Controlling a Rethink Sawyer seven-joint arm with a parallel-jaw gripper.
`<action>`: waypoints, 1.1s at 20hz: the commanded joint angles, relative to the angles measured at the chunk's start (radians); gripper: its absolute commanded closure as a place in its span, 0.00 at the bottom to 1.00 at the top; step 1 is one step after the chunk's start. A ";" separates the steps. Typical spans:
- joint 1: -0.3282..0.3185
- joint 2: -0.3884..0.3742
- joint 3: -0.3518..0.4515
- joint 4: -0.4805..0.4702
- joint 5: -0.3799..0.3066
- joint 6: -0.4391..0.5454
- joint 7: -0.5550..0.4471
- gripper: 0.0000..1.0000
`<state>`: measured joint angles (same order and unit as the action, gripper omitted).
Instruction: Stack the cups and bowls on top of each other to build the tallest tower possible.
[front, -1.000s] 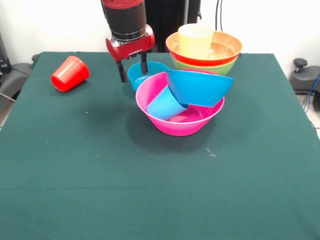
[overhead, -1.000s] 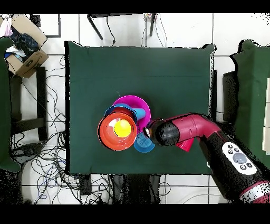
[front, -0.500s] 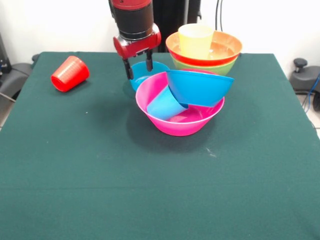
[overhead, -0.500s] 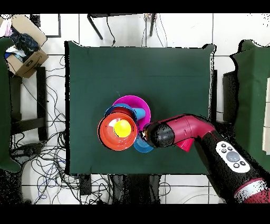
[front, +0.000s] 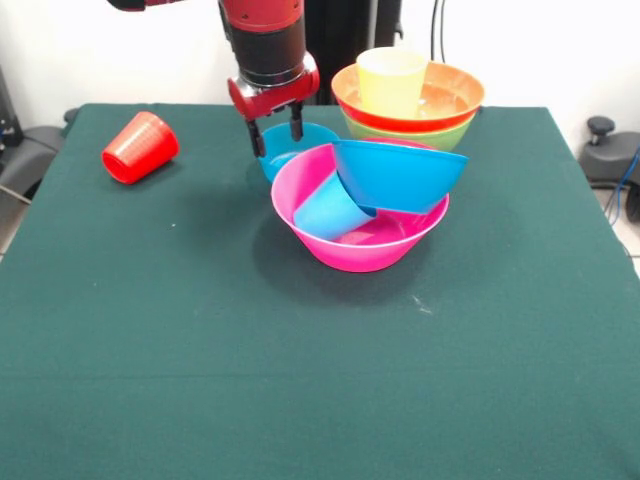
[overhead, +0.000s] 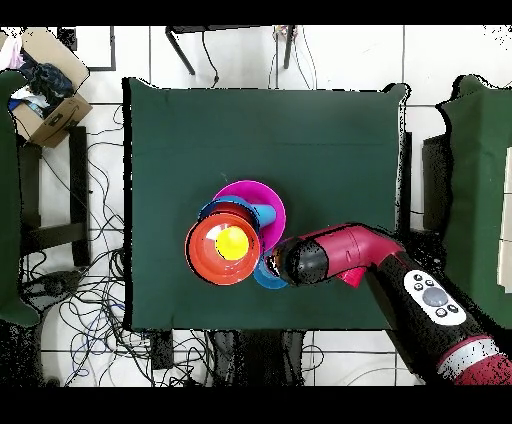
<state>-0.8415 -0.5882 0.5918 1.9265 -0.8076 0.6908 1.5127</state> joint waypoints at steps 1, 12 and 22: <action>0.028 0.034 -0.074 -0.039 -0.090 0.000 -0.030 0.00; 0.043 0.007 -0.089 -0.015 -0.077 -0.013 -0.015 0.00; 0.095 0.085 -0.143 -0.069 -0.111 -0.096 0.058 0.00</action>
<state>-0.7963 -0.5702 0.5021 1.9260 -0.8167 0.6906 1.5127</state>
